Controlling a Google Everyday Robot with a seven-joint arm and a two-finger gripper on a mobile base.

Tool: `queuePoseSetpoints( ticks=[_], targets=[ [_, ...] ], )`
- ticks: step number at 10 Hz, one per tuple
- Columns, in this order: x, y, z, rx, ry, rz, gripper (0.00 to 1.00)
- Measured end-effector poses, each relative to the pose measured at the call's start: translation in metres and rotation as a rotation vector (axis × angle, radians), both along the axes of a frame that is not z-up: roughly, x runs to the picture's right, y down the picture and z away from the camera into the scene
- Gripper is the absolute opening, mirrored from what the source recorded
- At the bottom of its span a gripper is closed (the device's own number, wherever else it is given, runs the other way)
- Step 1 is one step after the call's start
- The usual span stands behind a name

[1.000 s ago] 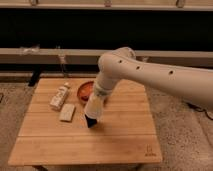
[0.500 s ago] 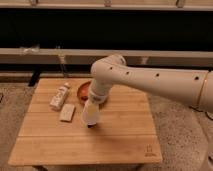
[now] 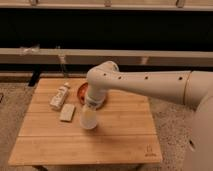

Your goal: Place the ceramic cup over the eraser

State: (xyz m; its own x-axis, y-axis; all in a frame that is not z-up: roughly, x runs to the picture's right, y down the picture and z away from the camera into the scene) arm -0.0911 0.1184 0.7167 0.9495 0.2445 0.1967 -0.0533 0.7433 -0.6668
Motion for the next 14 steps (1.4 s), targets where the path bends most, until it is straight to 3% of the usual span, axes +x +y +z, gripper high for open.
queuePoseSetpoints(
  ticks=[6,8,10,14],
  targets=[
    [-0.012,0.03,0.013,0.014,0.017,-0.068,0.8],
    [-0.008,0.029,0.012,0.029,0.024,-0.064,0.8],
    [0.007,0.007,0.005,0.048,0.021,-0.022,0.8],
    [0.049,-0.034,-0.012,0.029,-0.001,0.038,0.8]
  ],
)
